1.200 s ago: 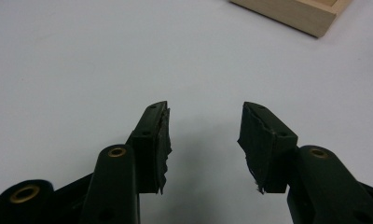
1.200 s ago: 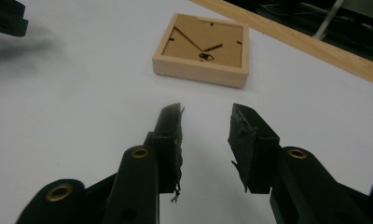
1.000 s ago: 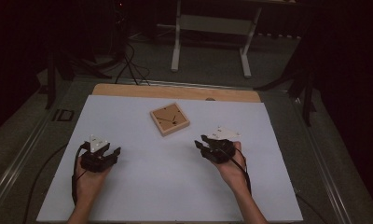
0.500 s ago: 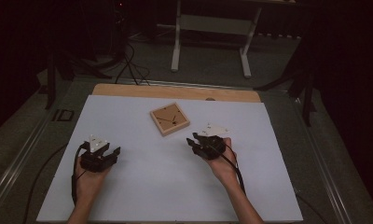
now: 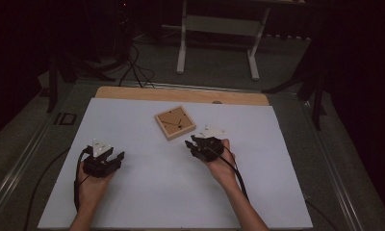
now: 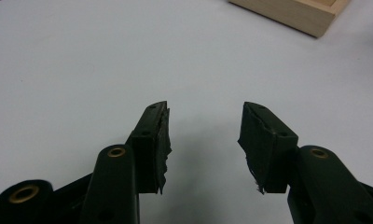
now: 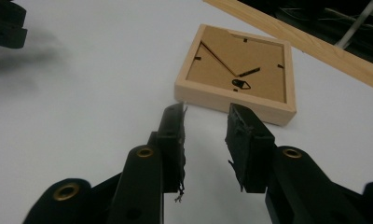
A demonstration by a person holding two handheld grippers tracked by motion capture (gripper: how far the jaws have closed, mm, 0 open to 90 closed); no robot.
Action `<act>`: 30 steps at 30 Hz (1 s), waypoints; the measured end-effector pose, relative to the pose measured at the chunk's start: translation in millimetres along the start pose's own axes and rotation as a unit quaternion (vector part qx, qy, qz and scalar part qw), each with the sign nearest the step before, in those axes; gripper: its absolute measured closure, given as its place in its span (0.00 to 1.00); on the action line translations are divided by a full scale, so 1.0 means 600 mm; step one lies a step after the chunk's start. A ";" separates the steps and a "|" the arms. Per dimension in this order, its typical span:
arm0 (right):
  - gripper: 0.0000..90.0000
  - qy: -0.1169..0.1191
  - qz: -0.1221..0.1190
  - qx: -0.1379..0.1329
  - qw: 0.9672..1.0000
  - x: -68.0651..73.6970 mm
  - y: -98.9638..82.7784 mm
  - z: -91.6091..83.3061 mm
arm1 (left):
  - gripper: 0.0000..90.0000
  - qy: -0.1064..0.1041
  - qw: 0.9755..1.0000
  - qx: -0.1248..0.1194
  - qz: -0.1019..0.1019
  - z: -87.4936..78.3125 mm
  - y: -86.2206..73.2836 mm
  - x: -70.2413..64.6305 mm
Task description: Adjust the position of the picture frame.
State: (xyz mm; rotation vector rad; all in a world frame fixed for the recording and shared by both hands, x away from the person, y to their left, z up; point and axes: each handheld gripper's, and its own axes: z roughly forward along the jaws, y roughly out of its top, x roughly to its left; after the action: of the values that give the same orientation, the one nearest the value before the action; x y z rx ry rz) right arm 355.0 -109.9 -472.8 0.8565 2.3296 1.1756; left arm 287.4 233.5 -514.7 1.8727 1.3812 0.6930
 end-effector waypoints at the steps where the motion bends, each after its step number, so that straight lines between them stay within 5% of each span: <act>1: 0.75 -0.001 0.000 -0.001 1.000 0.000 0.001 0.003 | 0.58 0.000 1.000 0.000 0.000 0.000 0.000 0.000; 30: 0.81 0.003 -0.003 0.009 1.000 0.013 0.040 0.087 | 0.58 -0.002 1.000 -0.006 -0.007 -0.004 0.000 0.004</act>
State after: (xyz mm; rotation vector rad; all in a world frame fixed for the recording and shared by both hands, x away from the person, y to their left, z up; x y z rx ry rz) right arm 387.9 -63.5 -483.4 0.8518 2.3495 1.1576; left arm 286.0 236.5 -513.1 1.8531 1.3840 0.6895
